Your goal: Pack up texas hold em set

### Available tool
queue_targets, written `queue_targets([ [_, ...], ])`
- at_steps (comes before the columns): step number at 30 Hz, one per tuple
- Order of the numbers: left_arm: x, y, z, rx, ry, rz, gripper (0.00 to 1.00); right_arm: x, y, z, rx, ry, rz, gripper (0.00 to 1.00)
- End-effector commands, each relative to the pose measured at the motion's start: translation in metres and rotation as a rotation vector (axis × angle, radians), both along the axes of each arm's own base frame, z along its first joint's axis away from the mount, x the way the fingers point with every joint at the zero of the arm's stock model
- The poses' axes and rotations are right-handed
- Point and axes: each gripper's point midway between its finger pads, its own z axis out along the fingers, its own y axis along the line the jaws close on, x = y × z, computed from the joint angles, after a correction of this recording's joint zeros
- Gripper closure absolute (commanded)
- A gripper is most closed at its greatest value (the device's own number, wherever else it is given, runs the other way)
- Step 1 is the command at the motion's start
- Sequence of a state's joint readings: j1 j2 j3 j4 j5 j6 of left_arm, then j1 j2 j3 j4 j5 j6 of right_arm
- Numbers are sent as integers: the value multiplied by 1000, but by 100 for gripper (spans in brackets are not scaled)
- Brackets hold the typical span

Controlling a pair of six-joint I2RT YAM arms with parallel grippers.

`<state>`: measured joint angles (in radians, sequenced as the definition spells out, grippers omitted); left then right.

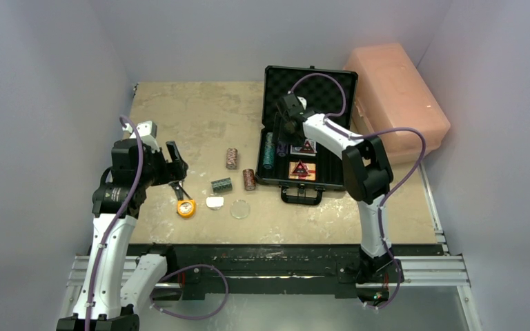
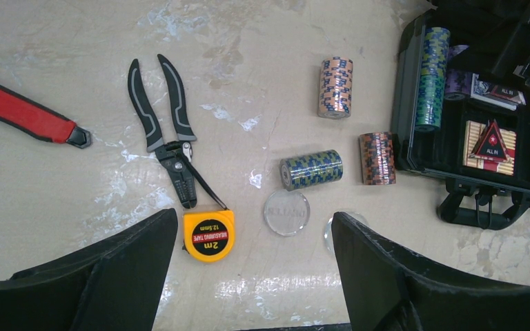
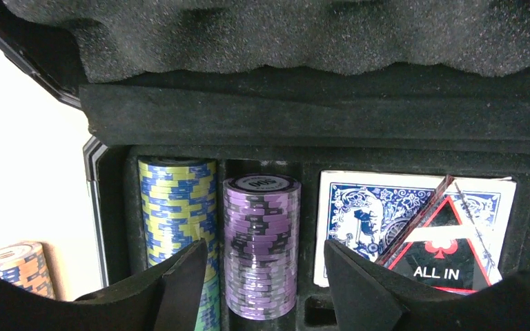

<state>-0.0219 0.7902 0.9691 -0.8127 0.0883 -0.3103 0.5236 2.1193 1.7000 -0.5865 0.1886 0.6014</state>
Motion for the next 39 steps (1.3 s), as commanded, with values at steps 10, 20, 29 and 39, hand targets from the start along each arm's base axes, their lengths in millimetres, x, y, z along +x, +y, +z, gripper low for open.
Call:
queue_targets([
  [10,3,3,6,17,-19,0,18,-18,-5,53,59,-118,58,41],
  [20,3,4,5,21,-17,5,18,-48,3,30,107,-77,120,63],
  [29,3,5,6,24,-20,8,18,-54,16,15,115,-53,142,74],
  [39,3,5,6,27,-19,11,18,-42,14,7,75,-53,119,77],
])
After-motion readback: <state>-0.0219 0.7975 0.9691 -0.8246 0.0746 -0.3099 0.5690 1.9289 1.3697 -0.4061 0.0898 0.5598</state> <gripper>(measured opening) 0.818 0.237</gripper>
